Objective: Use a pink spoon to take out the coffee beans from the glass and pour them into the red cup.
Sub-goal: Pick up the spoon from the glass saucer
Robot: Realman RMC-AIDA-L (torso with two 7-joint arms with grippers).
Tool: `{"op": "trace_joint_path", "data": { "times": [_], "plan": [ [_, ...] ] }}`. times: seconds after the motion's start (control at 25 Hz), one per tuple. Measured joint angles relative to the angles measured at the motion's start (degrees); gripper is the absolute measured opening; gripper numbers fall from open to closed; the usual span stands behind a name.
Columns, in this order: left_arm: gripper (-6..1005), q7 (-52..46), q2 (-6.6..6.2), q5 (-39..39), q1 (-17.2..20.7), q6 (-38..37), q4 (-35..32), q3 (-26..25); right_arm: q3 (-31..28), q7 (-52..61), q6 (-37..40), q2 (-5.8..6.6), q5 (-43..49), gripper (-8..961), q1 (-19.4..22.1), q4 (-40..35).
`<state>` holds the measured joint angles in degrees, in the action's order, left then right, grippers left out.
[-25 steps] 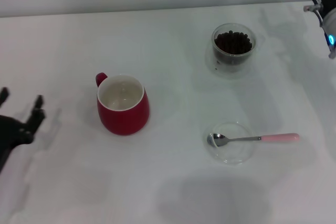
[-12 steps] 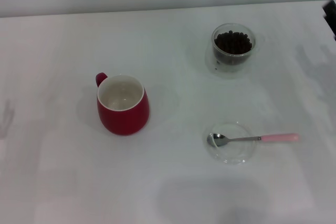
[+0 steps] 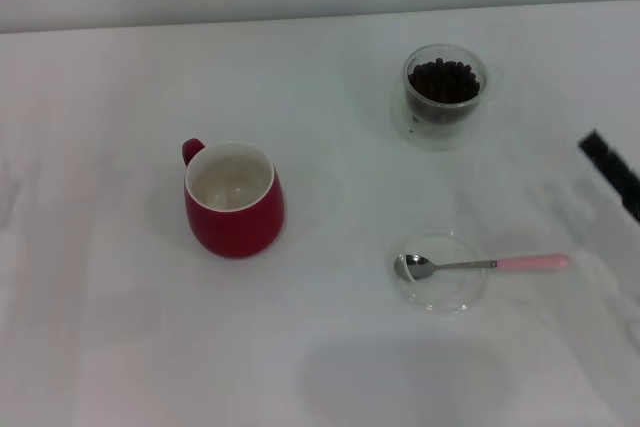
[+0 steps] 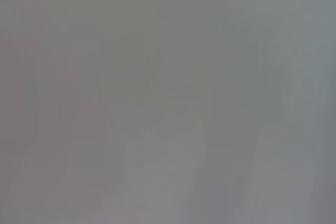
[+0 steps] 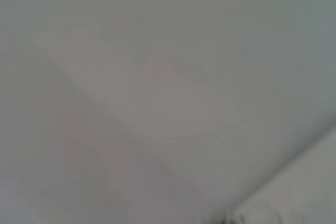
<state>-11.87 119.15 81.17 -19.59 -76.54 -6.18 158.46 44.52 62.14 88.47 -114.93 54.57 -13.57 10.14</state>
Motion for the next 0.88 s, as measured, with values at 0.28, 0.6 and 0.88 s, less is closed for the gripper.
{"op": "trace_joint_path", "data": {
  "times": [0.28,0.6,0.88],
  "plan": [
    [890,-0.14,0.00,0.02,-1.55,-0.15,0.05,0.00,6.85,3.01,0.81,0.16,0.01,860,4.22,0.12],
    [890,-0.20,-0.06,-0.34,-2.22,0.16,0.27,0.01,9.70,2.90,0.78,0.11,1.70,852,4.42,1.60],
    [891,-0.17,0.01,-0.33,-2.23,0.22,0.29,0.01,9.54,3.20,-1.94,-0.09,4.28,853,3.58,2.10]
  ]
}}
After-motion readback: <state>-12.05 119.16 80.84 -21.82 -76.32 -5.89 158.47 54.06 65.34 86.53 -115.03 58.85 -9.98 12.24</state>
